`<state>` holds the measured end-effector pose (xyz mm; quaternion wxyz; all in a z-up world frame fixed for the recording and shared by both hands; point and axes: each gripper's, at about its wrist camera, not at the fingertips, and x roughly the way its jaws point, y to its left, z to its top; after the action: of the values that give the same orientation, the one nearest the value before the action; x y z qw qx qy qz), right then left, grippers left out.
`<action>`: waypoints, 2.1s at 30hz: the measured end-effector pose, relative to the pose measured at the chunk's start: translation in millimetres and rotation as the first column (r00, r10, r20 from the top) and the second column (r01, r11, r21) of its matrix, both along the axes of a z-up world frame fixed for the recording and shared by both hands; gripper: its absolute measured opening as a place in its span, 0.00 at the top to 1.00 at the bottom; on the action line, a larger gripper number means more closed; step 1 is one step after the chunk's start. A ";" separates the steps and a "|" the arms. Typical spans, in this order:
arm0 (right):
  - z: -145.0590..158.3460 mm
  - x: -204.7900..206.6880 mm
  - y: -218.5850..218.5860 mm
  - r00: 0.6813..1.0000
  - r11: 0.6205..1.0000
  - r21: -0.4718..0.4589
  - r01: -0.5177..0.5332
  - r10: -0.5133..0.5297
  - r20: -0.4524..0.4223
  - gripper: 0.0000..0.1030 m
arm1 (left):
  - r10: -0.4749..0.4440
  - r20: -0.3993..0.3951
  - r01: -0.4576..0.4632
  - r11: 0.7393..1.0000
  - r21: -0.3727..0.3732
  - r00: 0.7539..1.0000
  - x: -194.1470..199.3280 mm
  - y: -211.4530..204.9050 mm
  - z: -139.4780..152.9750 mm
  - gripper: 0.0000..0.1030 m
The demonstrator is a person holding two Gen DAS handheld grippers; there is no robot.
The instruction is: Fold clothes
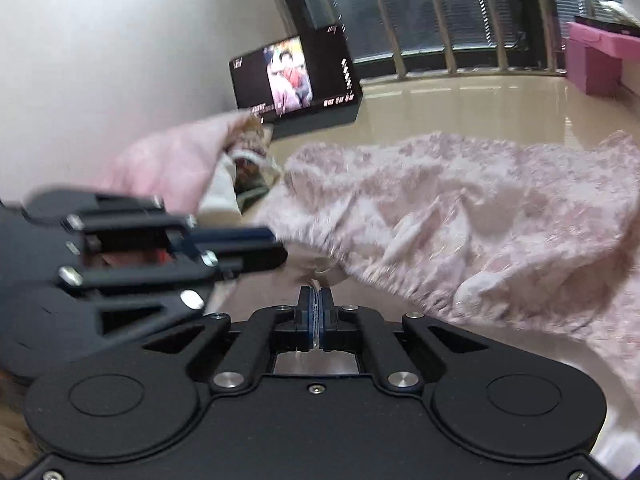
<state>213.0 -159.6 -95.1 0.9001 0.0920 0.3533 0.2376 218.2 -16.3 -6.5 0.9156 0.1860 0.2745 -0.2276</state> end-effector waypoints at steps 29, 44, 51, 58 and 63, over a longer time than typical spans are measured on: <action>-6.1 -6.0 -16.9 1.000 1.000 0.010 0.014 -0.014 0.026 0.39 | 0.007 -0.041 -0.009 0.999 -0.038 0.999 0.8 6.8 2.3 0.94; 21.0 -80.1 -95.2 0.992 0.989 -0.127 0.077 -0.064 0.104 0.30 | 0.037 -0.100 -0.033 0.998 0.044 0.994 1.8 0.9 -30.4 0.94; 21.3 -76.8 -97.4 0.994 0.976 -0.209 0.056 -0.036 0.100 0.40 | 0.054 -0.108 -0.047 0.997 0.066 0.993 1.4 -3.2 -37.9 0.93; 17.4 -83.0 -55.8 0.989 0.973 -0.217 -0.077 0.101 0.106 0.51 | 0.071 -0.121 -0.060 0.994 0.092 0.990 -1.0 -4.4 -35.6 0.86; 15.1 -64.9 -65.3 0.988 0.925 -0.379 0.018 0.041 0.148 0.51 | 0.088 -0.062 -0.081 0.991 0.110 0.994 -20.7 -1.6 -24.0 0.31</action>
<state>148.1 -224.9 -80.0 0.9240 -0.1044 0.3227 0.1764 197.5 -17.9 -30.5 0.9034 0.2156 0.3243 -0.1797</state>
